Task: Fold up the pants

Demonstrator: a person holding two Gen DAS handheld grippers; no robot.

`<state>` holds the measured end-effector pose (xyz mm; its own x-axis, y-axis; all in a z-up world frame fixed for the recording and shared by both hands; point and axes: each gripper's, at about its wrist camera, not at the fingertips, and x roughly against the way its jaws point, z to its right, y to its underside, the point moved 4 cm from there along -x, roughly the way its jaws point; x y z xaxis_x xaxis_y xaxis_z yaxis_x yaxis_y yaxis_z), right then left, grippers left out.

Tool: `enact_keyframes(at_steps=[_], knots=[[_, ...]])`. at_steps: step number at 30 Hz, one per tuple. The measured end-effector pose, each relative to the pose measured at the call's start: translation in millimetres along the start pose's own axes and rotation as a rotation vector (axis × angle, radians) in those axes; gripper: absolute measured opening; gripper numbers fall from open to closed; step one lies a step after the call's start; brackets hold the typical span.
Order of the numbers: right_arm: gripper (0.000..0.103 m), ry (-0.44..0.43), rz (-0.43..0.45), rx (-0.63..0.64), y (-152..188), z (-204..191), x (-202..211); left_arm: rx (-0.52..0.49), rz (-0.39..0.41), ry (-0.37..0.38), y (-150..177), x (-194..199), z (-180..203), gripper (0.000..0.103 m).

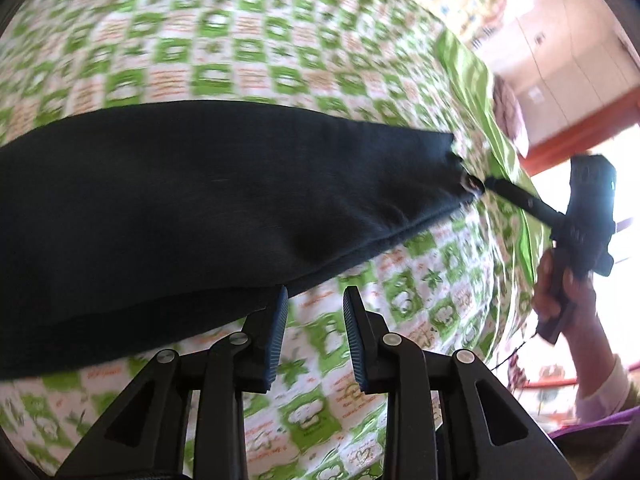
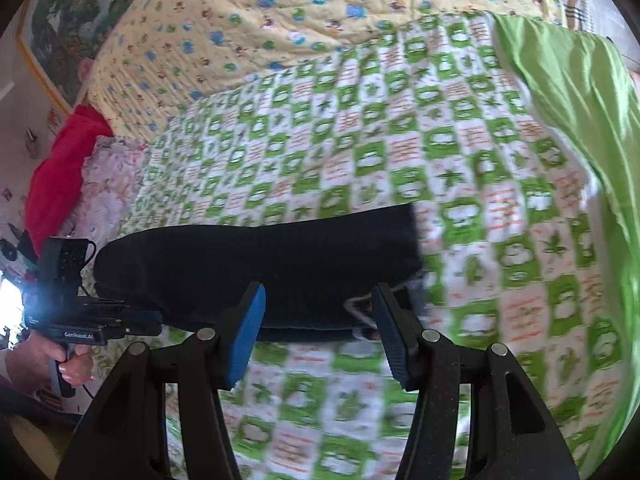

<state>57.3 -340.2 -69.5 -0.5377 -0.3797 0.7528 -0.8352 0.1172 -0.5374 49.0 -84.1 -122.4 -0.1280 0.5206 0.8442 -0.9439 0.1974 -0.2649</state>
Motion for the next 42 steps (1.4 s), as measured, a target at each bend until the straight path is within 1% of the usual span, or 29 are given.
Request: enact_keyframes(at_steps=[6,12,21,23,29,32,34,37,40,42], knots=[[0.057,-0.081,-0.031,0.030,12,-40,-29,0.167,0.072,-0.043,14,30,-48,0.029],[0.057,-0.136,-0.076,0.096,18,-77,-53,0.321,0.154,-0.080,37,65,-99,0.030],[0.057,-0.187,-0.130,0.218,21,-129,-80,0.549,0.275,-0.113,70,108,-170,0.034],[0.057,-0.200,-0.144,0.250,24,-143,-87,0.604,0.303,-0.133,77,118,-189,0.036],[0.057,-0.221,-0.169,0.340,33,-180,-106,0.737,0.357,-0.172,91,141,-236,0.039],[0.057,-0.213,-0.172,0.392,38,-197,-116,0.768,0.372,-0.178,94,144,-250,0.039],[0.057,-0.193,-0.168,0.431,42,-207,-123,0.787,0.376,-0.198,95,146,-259,0.040],[0.057,-0.166,-0.168,0.497,47,-218,-133,0.826,0.391,-0.198,97,149,-272,0.040],[0.057,-0.131,-0.182,0.560,53,-224,-143,0.852,0.398,-0.199,95,150,-283,0.041],[0.057,-0.082,-0.190,0.605,57,-225,-150,0.857,0.401,-0.206,94,151,-287,0.041]])
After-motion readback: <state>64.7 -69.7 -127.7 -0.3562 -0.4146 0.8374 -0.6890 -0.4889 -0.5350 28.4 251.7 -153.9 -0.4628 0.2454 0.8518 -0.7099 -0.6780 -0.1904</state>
